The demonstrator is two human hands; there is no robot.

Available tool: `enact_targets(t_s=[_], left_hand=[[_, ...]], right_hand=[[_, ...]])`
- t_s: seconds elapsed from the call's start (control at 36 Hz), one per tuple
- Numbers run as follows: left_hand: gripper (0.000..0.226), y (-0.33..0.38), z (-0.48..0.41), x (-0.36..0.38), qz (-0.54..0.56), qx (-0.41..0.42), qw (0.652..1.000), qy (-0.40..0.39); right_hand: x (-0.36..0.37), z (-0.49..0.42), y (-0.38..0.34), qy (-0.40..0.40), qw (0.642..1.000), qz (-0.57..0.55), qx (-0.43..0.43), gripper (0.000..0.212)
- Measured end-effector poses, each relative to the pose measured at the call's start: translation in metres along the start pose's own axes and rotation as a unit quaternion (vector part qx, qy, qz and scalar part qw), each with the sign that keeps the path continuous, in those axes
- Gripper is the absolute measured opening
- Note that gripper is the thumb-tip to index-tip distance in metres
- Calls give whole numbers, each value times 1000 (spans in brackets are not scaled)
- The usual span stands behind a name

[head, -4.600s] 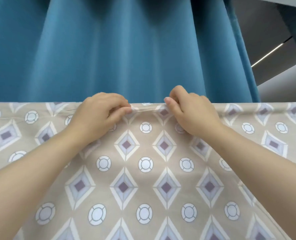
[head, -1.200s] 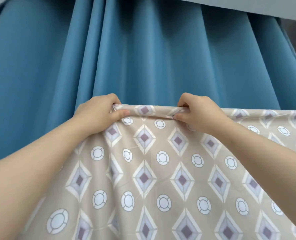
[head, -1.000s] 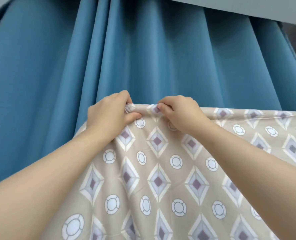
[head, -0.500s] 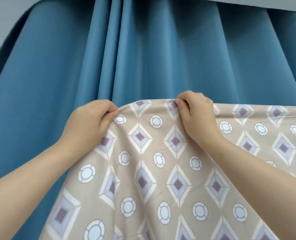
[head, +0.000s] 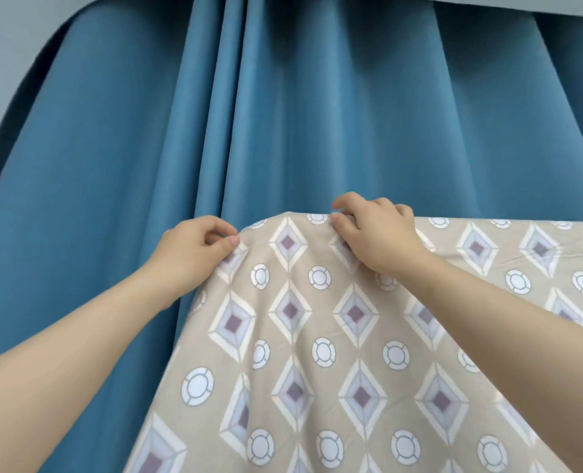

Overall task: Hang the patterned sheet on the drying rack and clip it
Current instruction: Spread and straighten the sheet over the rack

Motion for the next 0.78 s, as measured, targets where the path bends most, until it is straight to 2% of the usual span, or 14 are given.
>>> enact_targets(t_s=[0.08,0.19,0.36,0.5,0.56,0.72,0.78], left_hand=[[8,-9,1,3,75,-46,996,-5],[19,-18,0,7,158,-90,983,8],[30,-29,-1,4,217,-133,967,28],[24,-33,-6,8,267,-207,940,-43],[24,-35,-6,9,265,-223,935,-75],[21,-31,-2,-5,226,-157,961,-10],[21,-34,5,-10,173,-134,976,-11]], right_hand=[[7,1,-5,-5,999,40,-6,30],[7,-4,-10,17,999,37,8,27],[12,-17,-24,-40,996,79,-3,37],[5,-27,-24,-70,992,99,14,57],[2,-30,-24,-71,992,100,23,58],[6,-17,-33,-28,998,50,24,40],[7,-10,-41,-13,999,45,15,37]])
Point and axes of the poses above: each hand's wrist, its own z-axis away from the middle knuckle, its own x-axis out of the palm, y = z × x, the point moved 7 cm from there along -z, towards the middle knuckle, and after that the axes turned 15 degrees about z, right-handed, at the moved point
